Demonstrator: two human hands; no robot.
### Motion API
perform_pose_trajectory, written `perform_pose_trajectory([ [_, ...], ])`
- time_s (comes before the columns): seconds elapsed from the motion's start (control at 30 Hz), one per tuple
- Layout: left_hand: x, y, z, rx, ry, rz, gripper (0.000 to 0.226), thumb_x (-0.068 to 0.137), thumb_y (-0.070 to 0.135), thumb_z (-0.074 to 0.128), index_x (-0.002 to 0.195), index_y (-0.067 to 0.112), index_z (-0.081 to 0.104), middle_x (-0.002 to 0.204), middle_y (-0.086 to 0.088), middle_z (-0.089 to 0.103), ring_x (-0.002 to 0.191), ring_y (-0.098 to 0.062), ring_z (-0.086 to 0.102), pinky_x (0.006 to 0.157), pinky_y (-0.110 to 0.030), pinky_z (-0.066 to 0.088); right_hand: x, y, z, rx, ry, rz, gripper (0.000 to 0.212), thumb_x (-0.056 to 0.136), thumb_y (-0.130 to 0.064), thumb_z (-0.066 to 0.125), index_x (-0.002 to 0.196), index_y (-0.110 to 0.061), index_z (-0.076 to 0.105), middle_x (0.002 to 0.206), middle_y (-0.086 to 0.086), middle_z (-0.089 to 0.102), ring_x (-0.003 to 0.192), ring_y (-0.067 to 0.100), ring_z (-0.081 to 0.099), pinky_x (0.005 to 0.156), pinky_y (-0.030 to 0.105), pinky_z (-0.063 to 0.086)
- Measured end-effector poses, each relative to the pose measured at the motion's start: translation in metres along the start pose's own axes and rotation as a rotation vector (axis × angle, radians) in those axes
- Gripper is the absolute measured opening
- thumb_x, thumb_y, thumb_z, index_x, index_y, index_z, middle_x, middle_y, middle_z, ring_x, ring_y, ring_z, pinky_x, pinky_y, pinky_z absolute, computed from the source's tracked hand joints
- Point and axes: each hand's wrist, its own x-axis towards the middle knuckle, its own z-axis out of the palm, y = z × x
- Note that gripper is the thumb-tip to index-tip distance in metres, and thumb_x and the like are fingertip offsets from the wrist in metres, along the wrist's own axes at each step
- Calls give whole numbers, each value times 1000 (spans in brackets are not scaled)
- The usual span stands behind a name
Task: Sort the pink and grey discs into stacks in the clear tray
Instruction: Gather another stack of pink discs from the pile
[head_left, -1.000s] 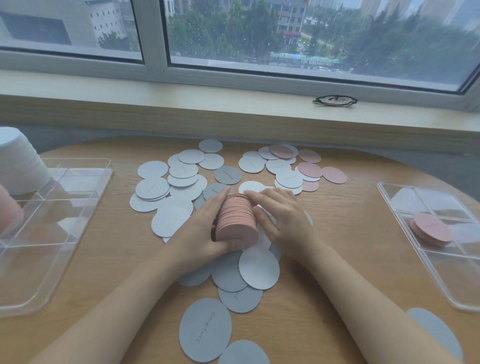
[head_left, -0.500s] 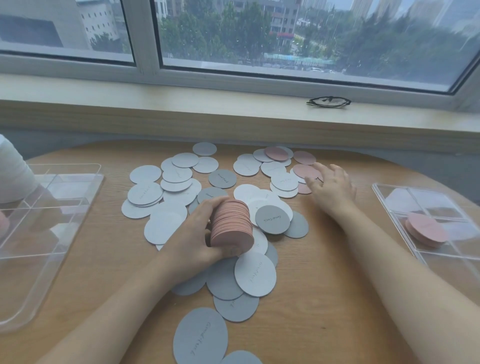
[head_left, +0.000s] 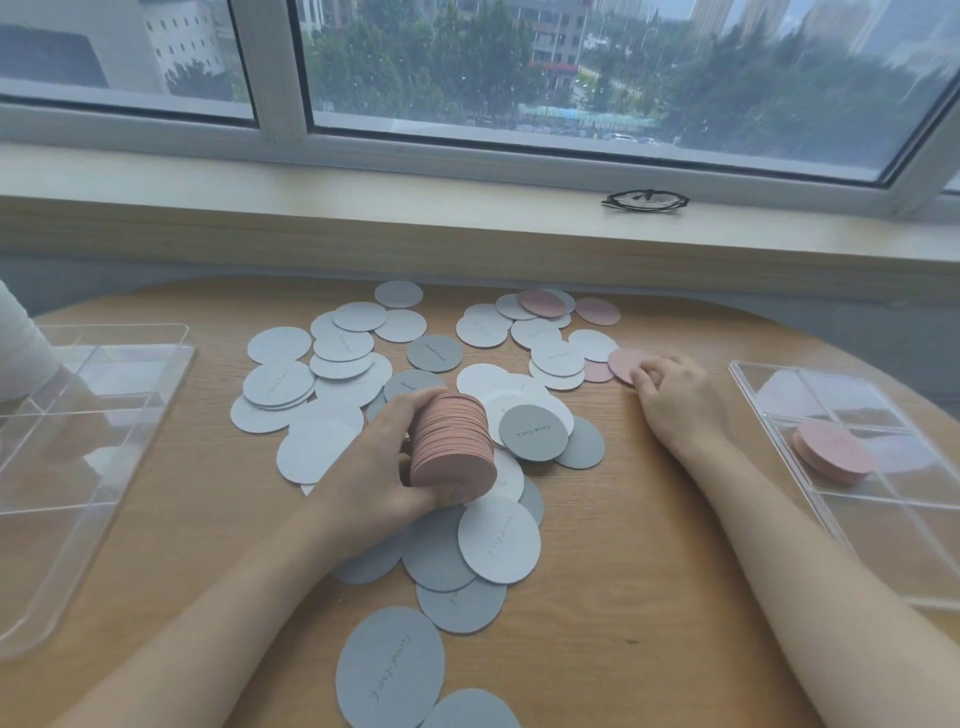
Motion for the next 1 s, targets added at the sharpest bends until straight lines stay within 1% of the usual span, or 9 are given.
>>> perform_pose_trajectory([
  [0.07,0,1,0,10,6,0,90,70,35,91,142,45,38,130,27,52,118,3,53,93,-29,55,-11,-1,-5,41,42,10,27,95,-38,59,99,-14,68,112,4,57,112,26,52,84,35,42],
  [0.13,0,2,0,8,10,-4,90,71,32,91,143,42,39,131,24,52,117,5,53,92,-26,54,-19,0,-8,71,34,5,24,89,-35,69,90,-12,64,107,3,55,111,25,49,83,33,37],
  [0.3,0,2,0,5,9,-6,91,70,31,91,144,40,39,131,22,53,117,6,52,92,-22,53,-30,-2,-16,-28,-63,93,37,86,-43,69,113,-21,58,120,6,53,119,28,42,98,38,32],
  [0.4,-1,1,-1,-15,-2,-15,91,69,32,92,143,42,39,131,22,53,116,5,54,92,-23,54,-33,-9,-20,-44,-63,135,36,82,-41,74,110,-27,57,117,3,53,117,28,46,99,40,34],
  [0.53,-1,3,-1,-51,-20,-9,90,69,27,92,142,40,40,129,23,54,116,5,55,89,-19,53,-45,-20,-25,327,-28,103,34,77,-11,76,103,-25,59,108,0,50,101,21,54,75,24,44],
  [0.6,-1,3,-1,-66,-31,-6,89,70,25,92,141,40,41,127,26,54,117,4,55,88,-18,53,-53,-32,-32,489,28,34,35,78,-3,71,102,-26,59,102,-2,55,94,19,56,69,26,48],
  [0.7,-1,3,-2,-76,-46,-8,88,70,23,92,140,40,43,126,27,55,119,0,56,89,-19,53,-66,-65,-39,637,78,-109,37,81,-3,69,103,-32,63,99,-8,61,91,12,58,77,32,53],
  [0.83,0,3,-2,-82,-60,-8,88,69,19,92,142,35,44,127,20,57,118,-1,58,85,-19,53,-89,-113,-25,833,-5,-281,35,82,0,68,105,-27,68,107,-7,66,104,15,63,89,36,52],
  [1.0,1,2,-1,-101,-65,-4,89,69,17,92,141,40,43,127,16,59,110,-7,65,82,-20,54,-107,-141,-2,1047,-200,-307,22,89,8,60,100,-9,68,100,5,72,98,20,69,83,39,57],
])
